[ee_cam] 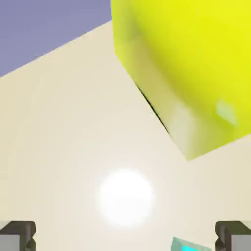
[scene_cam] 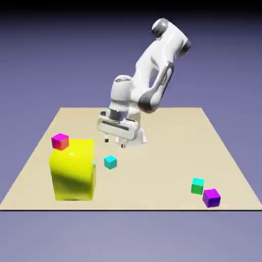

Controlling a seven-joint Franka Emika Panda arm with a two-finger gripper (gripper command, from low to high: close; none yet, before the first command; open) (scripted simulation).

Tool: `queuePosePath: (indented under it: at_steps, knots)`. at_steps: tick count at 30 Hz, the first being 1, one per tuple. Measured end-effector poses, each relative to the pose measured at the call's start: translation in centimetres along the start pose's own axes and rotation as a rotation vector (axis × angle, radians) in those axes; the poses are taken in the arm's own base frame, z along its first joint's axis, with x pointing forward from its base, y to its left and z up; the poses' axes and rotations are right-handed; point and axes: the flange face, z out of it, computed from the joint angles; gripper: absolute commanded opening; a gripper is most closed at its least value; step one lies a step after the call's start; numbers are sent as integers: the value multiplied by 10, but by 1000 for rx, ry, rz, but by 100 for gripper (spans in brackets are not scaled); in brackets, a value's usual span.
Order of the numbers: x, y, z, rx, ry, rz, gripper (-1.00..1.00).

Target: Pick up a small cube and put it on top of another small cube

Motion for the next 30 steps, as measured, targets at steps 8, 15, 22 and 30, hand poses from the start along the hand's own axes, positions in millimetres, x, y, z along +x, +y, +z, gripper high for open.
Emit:
queuePosePath:
  at_steps: [8,15,22,30]
  knots:
    - [9,59,53,-105,-75,197,0]
    - [8,67,90,-111,-75,221,0]
    - [2,76,129,-117,-85,225,-100]
    - [8,66,90,-109,-75,221,-100]
